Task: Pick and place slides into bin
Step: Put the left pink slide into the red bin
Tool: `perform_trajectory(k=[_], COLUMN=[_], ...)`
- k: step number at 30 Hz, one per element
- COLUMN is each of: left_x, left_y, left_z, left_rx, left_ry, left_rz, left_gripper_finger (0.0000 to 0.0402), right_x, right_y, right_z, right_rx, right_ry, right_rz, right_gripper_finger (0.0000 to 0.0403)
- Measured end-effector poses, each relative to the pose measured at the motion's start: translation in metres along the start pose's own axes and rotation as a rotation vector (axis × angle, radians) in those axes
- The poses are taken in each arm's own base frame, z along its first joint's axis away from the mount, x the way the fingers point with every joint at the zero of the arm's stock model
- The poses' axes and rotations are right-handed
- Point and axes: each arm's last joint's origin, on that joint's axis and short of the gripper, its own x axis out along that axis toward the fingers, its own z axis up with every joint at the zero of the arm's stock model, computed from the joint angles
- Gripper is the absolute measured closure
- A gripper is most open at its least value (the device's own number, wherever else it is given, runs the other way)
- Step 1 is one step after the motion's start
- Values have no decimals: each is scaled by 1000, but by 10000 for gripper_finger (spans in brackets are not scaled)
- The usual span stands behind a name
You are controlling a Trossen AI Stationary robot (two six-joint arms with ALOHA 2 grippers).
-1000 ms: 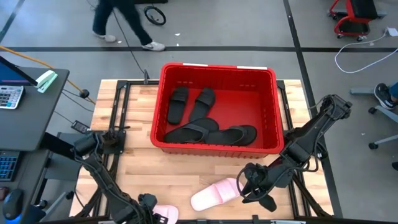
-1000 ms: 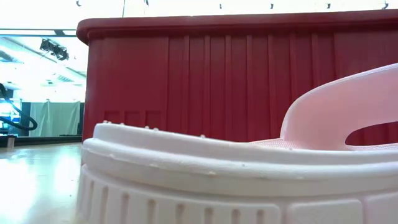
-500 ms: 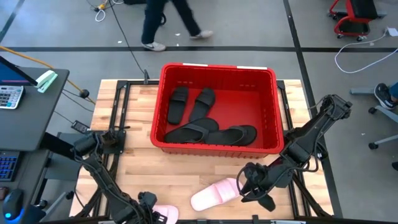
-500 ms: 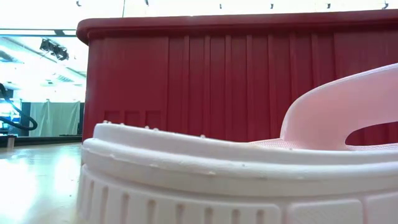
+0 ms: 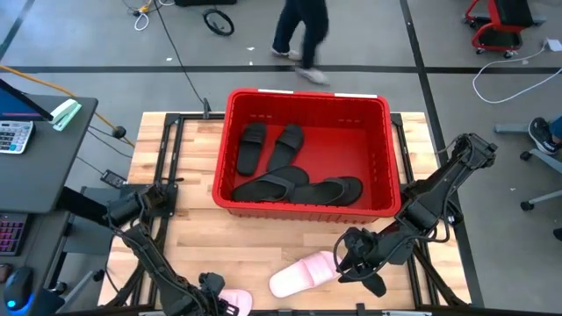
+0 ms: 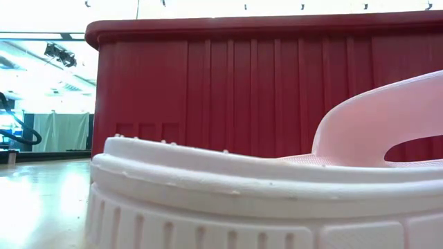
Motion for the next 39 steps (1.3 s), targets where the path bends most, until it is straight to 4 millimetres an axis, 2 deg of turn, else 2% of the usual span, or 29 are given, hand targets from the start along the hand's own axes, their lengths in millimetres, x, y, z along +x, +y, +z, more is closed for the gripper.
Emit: perform_trajectory(k=[7,12,17,22,27,31,35,39], left_x=[4,5,-7,-51,-126,-186,-214,-230], left_y=[-6,-8,-22,-50,-82,-94,-95,-92], left_z=[6,11,19,31,56,87,120,158], left_rx=[55,51,106,209,374,492,558,582], left_ry=[-22,-24,-30,-52,-124,-244,-407,-531], left_rz=[-22,-9,-35,-74,-191,-297,-396,-352], left_gripper_finger=[382,385,390,390,390,390,390,390], right_x=[0,0,-1,-2,-2,-2,-3,-12], right_y=[0,1,3,6,6,5,9,21], right_z=[0,-2,-6,-9,-9,-8,-4,7], right_rx=[3,17,10,3,24,36,54,44], right_ry=[-4,-3,-12,-28,-44,-69,-134,-217], right_rz=[-2,-2,-5,-13,-21,-34,-25,-8], right_gripper_finger=[250,250,250,250,250,250,250,252])
